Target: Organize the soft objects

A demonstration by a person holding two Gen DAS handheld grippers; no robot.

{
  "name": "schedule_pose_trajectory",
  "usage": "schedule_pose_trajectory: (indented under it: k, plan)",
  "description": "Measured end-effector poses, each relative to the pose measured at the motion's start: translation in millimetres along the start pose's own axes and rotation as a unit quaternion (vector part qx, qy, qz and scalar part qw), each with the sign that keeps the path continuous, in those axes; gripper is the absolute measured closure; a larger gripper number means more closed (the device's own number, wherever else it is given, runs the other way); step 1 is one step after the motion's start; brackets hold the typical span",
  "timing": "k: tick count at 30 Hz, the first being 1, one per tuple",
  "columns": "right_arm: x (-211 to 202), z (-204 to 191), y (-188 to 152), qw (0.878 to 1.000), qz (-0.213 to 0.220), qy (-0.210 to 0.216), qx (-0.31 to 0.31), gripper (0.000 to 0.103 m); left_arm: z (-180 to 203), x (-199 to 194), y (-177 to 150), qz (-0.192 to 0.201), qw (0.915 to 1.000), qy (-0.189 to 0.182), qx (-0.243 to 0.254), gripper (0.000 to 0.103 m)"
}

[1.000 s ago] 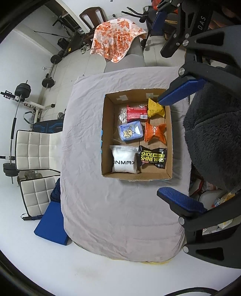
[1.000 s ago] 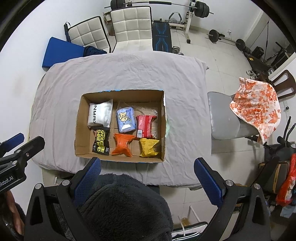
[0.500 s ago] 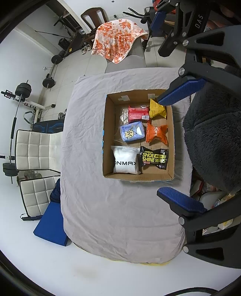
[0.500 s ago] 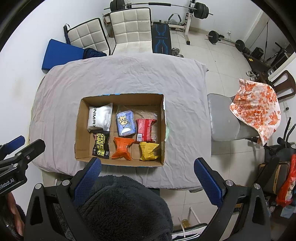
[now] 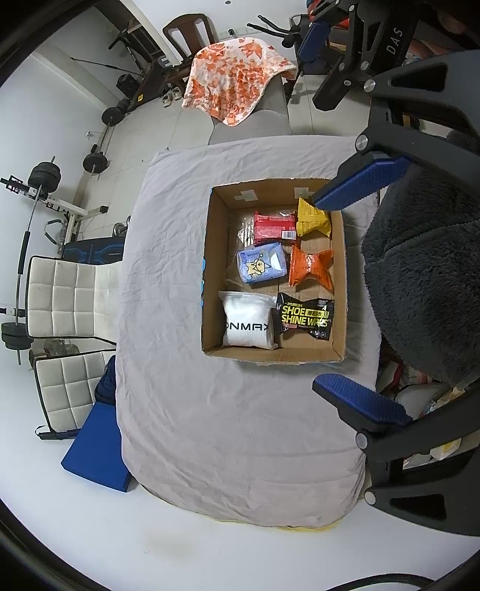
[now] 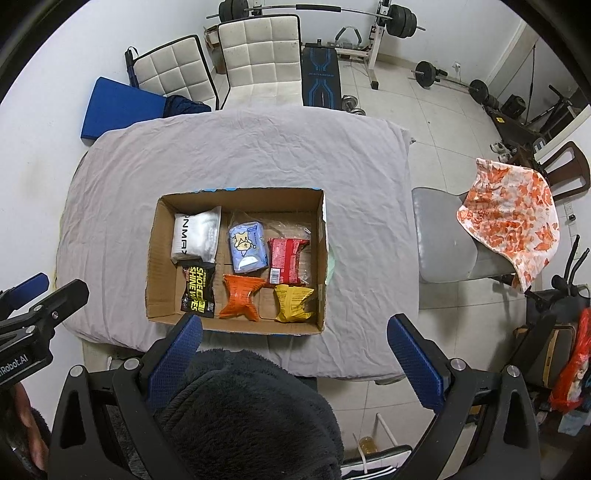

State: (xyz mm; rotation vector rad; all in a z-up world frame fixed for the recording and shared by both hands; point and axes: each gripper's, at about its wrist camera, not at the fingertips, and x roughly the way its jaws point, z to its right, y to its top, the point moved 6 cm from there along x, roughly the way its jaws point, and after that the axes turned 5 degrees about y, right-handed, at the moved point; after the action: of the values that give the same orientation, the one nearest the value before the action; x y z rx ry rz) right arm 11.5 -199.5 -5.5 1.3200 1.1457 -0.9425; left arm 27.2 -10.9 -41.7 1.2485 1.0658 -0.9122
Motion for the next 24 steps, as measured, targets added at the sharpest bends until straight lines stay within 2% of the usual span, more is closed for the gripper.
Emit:
schedule_pose_trajectory:
  k: [24]
  plan:
    - [0.9,9.5,0.9,1.000,0.002,0.000,-0.002,0.001,5.5,1.0,-3.3,-0.009,1.0000,-0.004,-0.001,0.012]
